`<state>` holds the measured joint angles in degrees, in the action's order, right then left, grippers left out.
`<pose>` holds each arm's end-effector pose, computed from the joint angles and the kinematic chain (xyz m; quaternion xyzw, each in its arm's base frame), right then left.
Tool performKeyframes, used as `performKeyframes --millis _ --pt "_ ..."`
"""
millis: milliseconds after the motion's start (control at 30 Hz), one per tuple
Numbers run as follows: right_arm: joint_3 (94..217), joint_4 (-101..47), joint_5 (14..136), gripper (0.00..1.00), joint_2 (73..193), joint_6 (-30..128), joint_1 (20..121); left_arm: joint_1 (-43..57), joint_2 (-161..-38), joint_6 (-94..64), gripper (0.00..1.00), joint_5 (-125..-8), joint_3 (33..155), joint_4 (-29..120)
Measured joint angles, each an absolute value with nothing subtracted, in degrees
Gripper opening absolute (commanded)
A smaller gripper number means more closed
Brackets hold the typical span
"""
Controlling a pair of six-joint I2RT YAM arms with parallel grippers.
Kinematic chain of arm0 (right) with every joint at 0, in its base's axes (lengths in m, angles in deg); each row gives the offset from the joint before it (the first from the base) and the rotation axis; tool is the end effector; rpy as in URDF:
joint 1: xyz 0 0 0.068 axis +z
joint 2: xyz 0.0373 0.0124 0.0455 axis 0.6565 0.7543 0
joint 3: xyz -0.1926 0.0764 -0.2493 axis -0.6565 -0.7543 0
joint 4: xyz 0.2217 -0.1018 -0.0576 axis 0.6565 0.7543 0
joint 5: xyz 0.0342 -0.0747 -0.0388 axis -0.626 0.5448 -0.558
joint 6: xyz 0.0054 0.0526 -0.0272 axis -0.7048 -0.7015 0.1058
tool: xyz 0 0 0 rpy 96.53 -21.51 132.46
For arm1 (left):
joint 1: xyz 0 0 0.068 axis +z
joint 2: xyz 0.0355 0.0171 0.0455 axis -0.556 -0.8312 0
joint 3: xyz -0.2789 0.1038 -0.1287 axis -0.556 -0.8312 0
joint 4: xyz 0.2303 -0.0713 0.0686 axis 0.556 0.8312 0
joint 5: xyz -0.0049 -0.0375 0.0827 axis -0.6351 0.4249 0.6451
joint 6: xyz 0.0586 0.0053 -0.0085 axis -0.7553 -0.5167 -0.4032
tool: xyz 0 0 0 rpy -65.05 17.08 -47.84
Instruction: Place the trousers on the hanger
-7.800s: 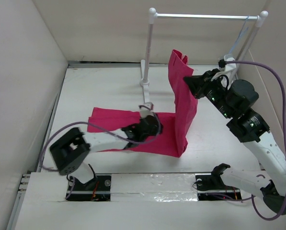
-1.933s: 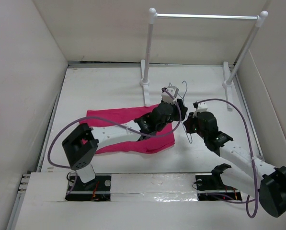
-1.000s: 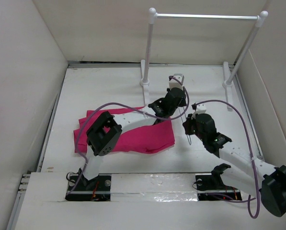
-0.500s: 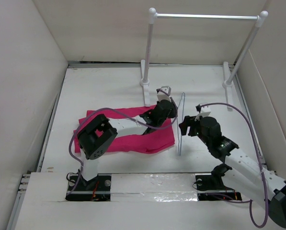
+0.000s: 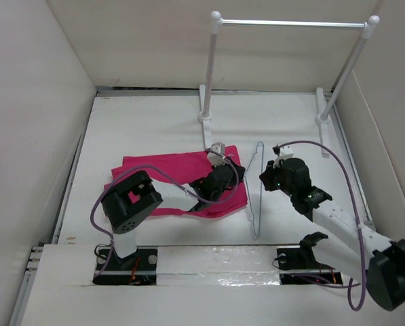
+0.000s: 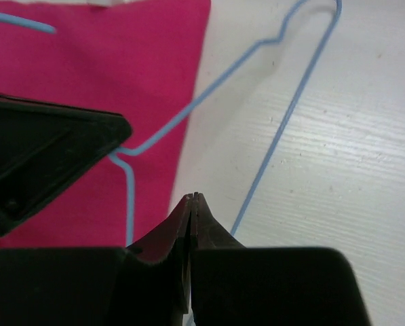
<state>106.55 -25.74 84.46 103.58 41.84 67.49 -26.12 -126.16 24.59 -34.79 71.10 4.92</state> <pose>0.1481 0.0720 0.2626 -0.0851 0.8500 0.1669 0.4923 0.2094 -0.3268 0.2531 -0.0692 0.7590 -0.4283 0.4854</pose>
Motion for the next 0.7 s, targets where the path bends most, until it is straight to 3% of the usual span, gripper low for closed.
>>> performKeyframes --millis 33,133,233,467,600,700 --pt "106.5 -26.7 83.1 0.17 106.6 41.9 66.7 -26.1 -126.1 25.0 0.00 -33.9 70.3 4.2" --pt "106.5 -31.0 79.0 0.36 114.7 41.9 65.7 -26.1 -125.6 25.9 0.00 -31.8 68.2 2.2" --pt "106.5 -35.6 75.7 0.45 121.3 41.2 65.6 -25.9 -125.0 26.1 0.00 -30.8 66.7 0.4" --pt "107.2 -45.6 69.9 0.52 132.9 39.0 65.6 -25.0 -124.9 25.9 0.00 -30.3 65.4 -1.1" --pt "107.2 -51.4 67.5 0.52 136.8 36.9 65.5 -24.6 -124.9 25.8 0.00 -30.6 64.3 -2.6" --pt "107.0 -54.5 66.4 0.45 138.4 35.8 65.5 -24.0 -124.9 25.8 0.00 -30.7 63.5 -3.5"
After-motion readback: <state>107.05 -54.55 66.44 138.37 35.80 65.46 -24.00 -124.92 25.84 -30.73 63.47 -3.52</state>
